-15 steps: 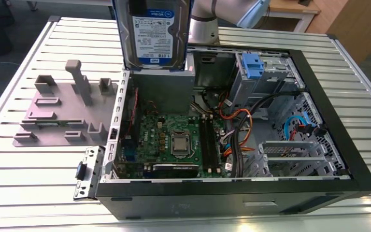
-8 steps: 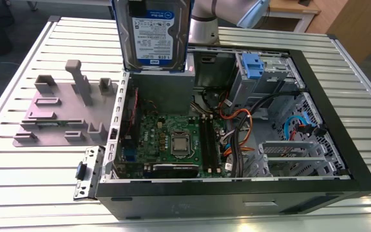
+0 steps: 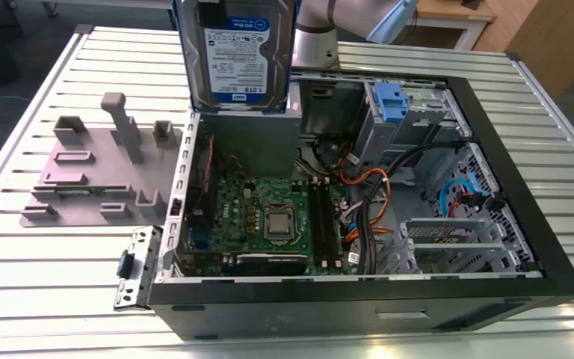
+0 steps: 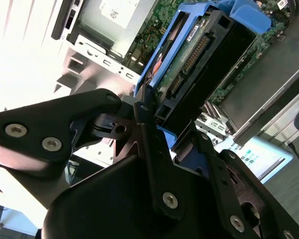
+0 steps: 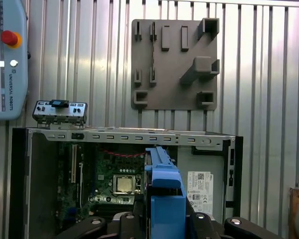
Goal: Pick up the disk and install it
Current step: 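Pick up the disk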
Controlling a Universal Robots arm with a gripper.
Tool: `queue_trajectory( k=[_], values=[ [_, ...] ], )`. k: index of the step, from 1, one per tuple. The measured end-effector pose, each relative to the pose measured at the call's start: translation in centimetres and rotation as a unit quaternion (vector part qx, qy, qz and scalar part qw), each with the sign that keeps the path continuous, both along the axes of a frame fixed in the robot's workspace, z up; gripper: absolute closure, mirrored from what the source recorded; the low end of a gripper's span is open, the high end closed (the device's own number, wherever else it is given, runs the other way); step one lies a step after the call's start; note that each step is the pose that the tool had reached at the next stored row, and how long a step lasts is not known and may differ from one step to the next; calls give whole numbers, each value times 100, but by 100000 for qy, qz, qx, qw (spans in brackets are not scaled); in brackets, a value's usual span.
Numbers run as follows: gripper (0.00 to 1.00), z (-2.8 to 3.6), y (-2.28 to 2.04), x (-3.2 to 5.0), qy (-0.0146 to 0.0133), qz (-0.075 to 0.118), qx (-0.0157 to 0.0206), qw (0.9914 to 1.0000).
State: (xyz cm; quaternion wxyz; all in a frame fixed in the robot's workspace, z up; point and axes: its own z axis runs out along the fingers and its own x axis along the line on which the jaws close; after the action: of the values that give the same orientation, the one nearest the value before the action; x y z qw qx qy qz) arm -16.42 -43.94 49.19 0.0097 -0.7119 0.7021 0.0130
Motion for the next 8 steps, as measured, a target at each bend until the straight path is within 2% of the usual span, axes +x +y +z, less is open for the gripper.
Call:
queue_trajectory(
  k=[8],
  values=[
    [64, 0, -22, 0, 1, -1, -40, 100000]
  ],
)
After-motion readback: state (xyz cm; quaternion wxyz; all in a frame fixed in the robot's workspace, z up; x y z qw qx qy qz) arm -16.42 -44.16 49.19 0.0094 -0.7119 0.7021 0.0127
